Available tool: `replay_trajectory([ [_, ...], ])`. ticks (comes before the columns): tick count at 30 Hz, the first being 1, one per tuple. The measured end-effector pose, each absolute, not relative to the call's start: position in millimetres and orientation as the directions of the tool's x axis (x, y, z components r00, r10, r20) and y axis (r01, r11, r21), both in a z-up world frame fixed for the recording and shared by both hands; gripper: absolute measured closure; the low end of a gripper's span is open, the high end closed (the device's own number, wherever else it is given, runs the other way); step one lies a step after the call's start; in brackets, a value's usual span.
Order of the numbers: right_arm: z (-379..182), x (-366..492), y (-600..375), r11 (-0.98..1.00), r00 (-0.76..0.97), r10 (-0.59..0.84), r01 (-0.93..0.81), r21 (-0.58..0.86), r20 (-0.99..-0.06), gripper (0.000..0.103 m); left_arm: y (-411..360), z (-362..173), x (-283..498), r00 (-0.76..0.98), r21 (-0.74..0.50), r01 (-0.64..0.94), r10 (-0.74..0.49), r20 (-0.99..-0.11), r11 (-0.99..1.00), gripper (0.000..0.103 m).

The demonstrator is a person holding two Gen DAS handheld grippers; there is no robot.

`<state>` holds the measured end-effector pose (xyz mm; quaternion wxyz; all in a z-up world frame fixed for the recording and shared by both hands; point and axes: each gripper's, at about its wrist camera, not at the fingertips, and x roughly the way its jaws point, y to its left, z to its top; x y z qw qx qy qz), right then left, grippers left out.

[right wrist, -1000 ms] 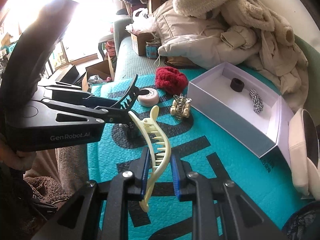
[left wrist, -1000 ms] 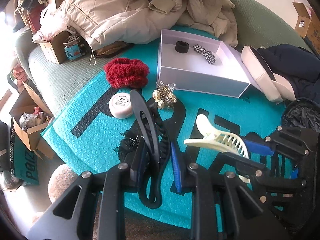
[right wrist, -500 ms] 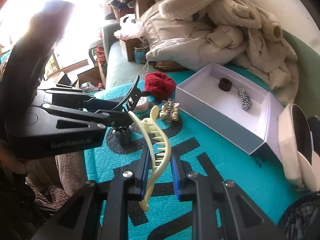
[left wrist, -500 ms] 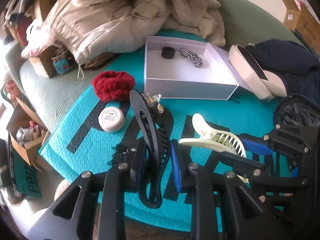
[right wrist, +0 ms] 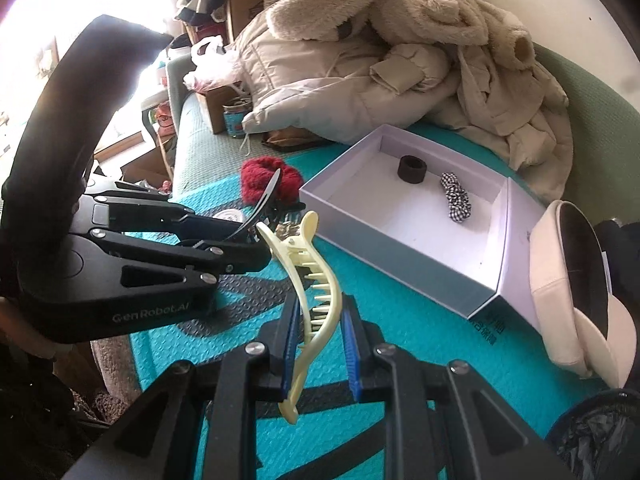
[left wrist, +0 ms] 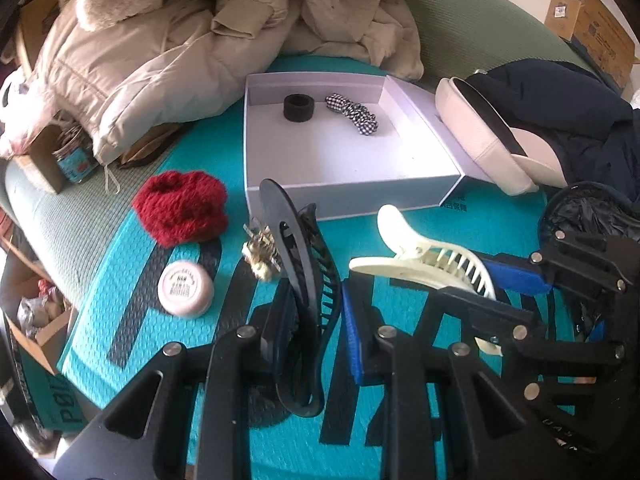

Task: Organize objects
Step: 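Carry both claw clips toward the white box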

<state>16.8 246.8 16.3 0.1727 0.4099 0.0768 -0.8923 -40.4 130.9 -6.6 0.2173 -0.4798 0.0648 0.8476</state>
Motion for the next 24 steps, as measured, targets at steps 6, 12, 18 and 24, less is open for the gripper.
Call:
replay_trajectory([
  [6, 13, -3, 253, -0.943, -0.604, -0.234, 0.331, 0.026, -0.762, 0.083, 142, -8, -67, -0.425, -0.097, -0.465, 0.318, -0.848, -0.880, 0.080],
  [12, 18, -22, 262, -0.951, -0.621, -0.221, 0.307, 0.026, -0.752, 0.083, 154, -5, -91, -0.420, -0.086, -0.500, 0.329, -0.846, -0.861, 0.080],
  [18, 24, -45, 271, -0.954, -0.638, -0.211, 0.301, 0.013, -0.741, 0.083, 171, 3, -113, -0.415, -0.087, -0.528, 0.345, -0.842, -0.845, 0.080],
  [24, 26, -68, 282, -0.953, -0.644, -0.207, 0.303, 0.003, -0.736, 0.083, 185, 8, -133, -0.420, -0.080, -0.534, 0.346, -0.839, -0.841, 0.080],
])
